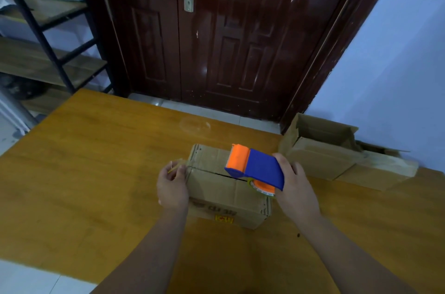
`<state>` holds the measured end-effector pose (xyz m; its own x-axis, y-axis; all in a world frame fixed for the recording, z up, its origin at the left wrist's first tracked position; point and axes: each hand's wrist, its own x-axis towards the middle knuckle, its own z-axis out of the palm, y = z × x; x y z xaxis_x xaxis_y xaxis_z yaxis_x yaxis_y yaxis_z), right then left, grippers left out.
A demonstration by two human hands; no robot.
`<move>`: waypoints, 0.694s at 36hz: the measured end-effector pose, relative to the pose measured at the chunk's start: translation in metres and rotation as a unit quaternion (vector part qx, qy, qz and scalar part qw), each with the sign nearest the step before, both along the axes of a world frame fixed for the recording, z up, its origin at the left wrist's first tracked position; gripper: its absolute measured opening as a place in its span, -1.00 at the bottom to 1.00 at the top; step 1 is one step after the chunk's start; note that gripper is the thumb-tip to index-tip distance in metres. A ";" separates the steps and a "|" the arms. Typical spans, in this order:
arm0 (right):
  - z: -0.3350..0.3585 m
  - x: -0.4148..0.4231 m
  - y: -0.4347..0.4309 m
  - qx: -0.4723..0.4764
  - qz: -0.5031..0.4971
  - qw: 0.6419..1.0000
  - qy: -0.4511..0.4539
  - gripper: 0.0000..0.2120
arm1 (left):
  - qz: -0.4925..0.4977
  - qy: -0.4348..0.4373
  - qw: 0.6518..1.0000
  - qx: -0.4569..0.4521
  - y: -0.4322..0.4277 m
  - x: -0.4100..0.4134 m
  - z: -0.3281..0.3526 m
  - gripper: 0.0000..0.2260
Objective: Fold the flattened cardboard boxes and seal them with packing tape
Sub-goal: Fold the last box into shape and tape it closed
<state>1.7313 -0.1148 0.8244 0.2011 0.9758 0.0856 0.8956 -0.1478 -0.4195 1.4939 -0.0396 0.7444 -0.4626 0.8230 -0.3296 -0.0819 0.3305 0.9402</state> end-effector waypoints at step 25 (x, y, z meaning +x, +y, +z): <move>-0.006 0.000 -0.001 0.012 0.003 1.000 -0.012 -0.30 | -0.072 -0.107 0.979 -0.158 0.012 -0.015 0.004 -0.29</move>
<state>1.7314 -0.1158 0.8189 0.1934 0.9746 0.1130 0.9059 -0.1331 -0.4021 1.4789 -0.0277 0.7480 -0.2415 0.7165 -0.6545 -0.1973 0.6241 0.7560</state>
